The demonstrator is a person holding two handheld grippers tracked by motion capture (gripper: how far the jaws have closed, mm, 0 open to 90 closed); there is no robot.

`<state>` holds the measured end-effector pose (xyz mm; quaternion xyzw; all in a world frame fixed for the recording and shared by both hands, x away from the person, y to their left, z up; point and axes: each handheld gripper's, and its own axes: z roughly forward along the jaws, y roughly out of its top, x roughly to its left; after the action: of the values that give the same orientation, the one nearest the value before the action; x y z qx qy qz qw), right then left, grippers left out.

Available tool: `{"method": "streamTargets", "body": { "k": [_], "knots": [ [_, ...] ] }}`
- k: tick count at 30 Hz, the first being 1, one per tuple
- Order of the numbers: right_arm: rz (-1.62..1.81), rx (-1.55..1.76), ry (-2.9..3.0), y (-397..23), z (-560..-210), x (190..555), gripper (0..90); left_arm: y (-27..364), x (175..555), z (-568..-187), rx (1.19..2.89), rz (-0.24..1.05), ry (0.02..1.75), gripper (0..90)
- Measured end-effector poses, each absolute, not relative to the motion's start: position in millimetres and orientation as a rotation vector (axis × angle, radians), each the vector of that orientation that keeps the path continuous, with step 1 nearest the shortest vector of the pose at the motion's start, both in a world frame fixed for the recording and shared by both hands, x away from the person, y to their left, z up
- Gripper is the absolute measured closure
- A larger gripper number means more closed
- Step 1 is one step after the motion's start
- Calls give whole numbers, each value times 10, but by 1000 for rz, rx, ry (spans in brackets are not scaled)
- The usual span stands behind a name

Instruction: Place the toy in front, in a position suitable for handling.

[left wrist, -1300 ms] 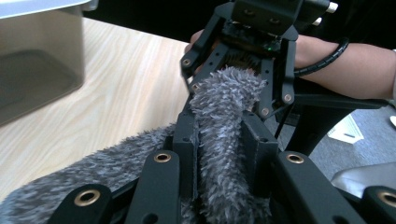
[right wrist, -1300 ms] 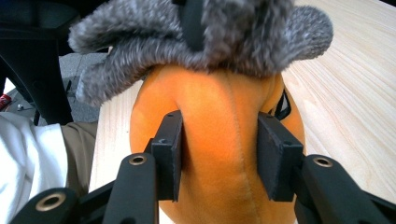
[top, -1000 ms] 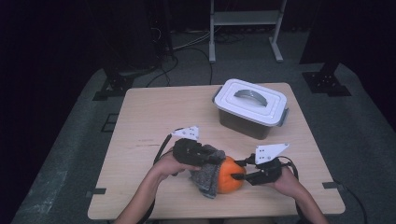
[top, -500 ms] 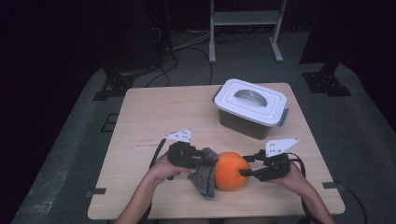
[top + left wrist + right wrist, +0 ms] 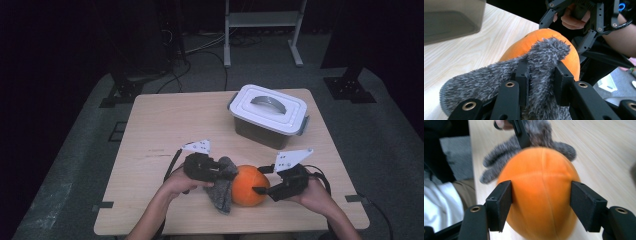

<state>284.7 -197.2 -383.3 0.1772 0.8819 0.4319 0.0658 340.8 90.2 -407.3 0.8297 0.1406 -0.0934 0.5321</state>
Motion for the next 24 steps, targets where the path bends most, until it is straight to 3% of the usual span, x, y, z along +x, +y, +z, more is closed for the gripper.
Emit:
{"method": "streamTargets", "body": {
  "k": [5,9,12,24],
  "knots": [
    [1269,514,2688,-1877,-3917,2849,371,768,3262,-4011,2042,-171,273,695],
    [1295,476,2657,-1896,-3983,2840,573,838,3327,-4037,2008,-198,307,696],
    [1333,485,2626,-1913,-3974,2859,651,863,3342,-3984,1991,-188,304,696],
    [1556,330,2612,-1550,-3863,3044,669,1062,3339,-3559,1943,-133,234,696]
  ]
}}
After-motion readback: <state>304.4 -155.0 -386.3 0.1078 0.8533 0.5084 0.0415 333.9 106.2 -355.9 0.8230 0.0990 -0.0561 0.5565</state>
